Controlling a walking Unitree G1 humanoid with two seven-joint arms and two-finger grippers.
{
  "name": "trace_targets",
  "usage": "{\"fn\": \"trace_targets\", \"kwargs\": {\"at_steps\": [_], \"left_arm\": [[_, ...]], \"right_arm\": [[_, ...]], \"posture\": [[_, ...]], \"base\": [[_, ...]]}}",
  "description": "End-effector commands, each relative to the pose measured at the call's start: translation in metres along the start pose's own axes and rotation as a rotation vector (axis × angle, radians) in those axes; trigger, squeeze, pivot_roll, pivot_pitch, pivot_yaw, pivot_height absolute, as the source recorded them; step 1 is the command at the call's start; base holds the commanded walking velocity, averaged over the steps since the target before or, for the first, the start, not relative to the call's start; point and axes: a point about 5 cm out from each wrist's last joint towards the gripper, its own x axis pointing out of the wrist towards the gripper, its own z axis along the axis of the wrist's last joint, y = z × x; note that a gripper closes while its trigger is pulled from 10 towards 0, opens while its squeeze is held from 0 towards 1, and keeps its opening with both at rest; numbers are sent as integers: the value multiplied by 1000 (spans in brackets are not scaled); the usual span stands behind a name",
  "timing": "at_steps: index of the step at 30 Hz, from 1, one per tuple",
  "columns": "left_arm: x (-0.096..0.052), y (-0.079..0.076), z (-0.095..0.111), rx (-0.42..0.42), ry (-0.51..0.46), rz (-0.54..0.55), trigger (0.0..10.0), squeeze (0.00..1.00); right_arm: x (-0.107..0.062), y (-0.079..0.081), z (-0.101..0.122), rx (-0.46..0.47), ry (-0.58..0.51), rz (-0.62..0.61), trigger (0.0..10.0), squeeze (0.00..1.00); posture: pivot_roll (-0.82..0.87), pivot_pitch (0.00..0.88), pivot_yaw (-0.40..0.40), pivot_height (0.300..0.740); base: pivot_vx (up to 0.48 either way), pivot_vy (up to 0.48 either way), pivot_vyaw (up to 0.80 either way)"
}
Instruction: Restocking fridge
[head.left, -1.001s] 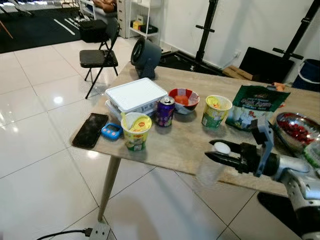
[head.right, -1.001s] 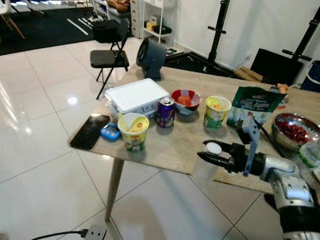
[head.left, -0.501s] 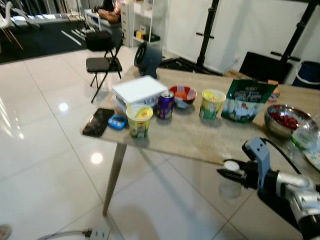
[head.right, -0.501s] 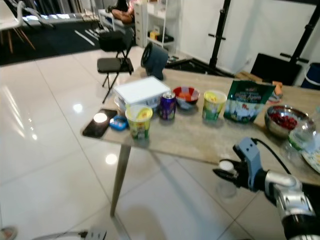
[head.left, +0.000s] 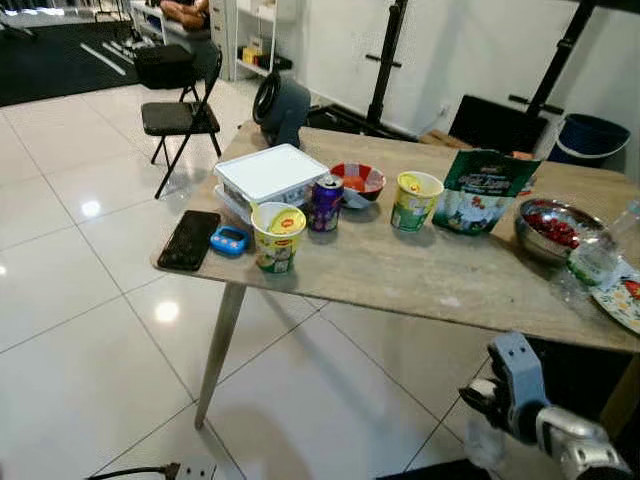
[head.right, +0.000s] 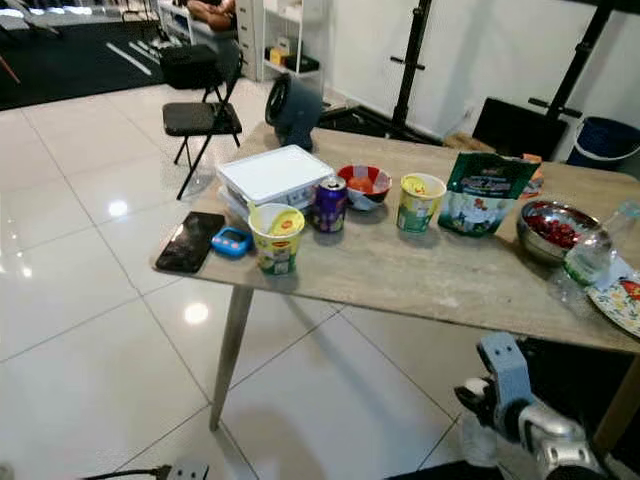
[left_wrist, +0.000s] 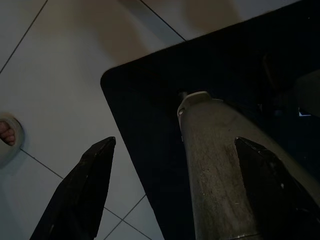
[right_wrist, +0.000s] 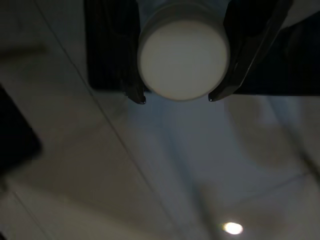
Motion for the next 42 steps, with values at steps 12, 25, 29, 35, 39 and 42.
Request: {"fn": "trace_targets", "kwargs": {"at_steps": [12,25,29,35,39,42], "left_arm": [[-1,-6,-16,10,69,-21,10000,0],[-1,-5,-14,38,68,-28,10000,0],[-1,-4,-12,44,65,-28,10000,0],[0,-3,-9,72,56,-22,10000,0],[0,-3,-9,98,58,-14,10000,0],[0,-3,-10,136,55,8,10000,0]], "right_arm": [[-23,15,-99,196,293,-265,10000,0],[-39,28,-135,223,420,-330,10000,0],[-41,29,-139,223,432,-333,10000,0],[-42,32,-142,222,444,-332,10000,0],[-42,33,-142,222,446,-333,10000,0],[-40,34,-141,219,445,-331,10000,0]], "posture": [[-67,17,-69,740],[-63,0,-58,740],[-65,0,-56,740],[-65,0,-51,740],[-63,0,-51,740],[-60,0,-50,740]], "base": [[0,0,-467],[0,0,-800],[0,0,-800],[0,0,-800],[0,0,-800],[0,0,-800]]}}
